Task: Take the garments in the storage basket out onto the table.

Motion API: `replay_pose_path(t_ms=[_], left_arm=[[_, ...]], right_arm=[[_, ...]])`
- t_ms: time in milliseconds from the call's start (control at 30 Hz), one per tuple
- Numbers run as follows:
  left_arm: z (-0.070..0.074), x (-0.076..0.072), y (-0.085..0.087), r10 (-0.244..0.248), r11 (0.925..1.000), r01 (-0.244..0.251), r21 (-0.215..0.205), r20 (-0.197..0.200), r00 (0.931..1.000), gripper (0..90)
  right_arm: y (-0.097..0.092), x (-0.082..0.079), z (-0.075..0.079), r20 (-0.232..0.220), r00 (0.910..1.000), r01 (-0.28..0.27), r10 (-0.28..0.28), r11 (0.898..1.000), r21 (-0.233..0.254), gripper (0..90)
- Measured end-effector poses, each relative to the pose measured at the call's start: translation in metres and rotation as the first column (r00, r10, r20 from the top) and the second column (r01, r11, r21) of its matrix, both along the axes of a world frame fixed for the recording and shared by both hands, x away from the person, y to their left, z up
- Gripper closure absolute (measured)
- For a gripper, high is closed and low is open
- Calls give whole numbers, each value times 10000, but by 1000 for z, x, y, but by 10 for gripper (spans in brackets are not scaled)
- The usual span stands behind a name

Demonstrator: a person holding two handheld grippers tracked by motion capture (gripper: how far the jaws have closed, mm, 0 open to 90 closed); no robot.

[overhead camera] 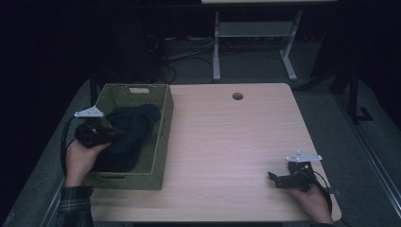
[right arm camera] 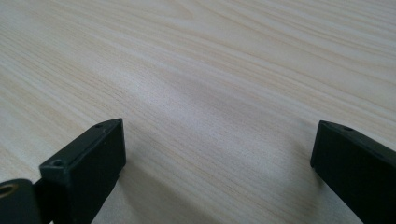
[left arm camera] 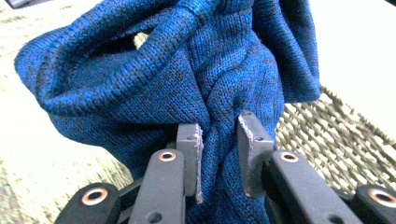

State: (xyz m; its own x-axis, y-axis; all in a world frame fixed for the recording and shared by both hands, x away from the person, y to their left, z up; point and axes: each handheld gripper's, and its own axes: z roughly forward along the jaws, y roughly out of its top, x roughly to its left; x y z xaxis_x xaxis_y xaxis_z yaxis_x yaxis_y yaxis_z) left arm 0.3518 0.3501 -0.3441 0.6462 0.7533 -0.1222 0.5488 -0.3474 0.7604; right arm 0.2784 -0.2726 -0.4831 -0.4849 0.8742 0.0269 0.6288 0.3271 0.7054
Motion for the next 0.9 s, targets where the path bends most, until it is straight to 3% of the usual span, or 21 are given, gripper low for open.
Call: replay_pose_path(t_ms=[167, 300, 600, 900], left_arm=[[9, -4, 5, 100, 9983, -58, -577, 727, 9973, 734], [14, -6, 7, 68, 9955, 33, -946, 1057, 9944, 734], [24, -9, 2, -17, 9938, 199, -1096, 1630, 9866, 733], [38, -12, -4, -118, 9862, 463, -1592, 2107, 9775, 731]], right_arm=[[0, 0, 0, 0, 10000, 0, 0, 10000, 0, 29], [0, 0, 0, -2, 10000, 0, 0, 10000, -1, 29], [0, 0, 0, -1, 10000, 0, 0, 10000, -2, 29], [0, 0, 0, -6, 10000, -16, 16, 10000, 13, 29]])
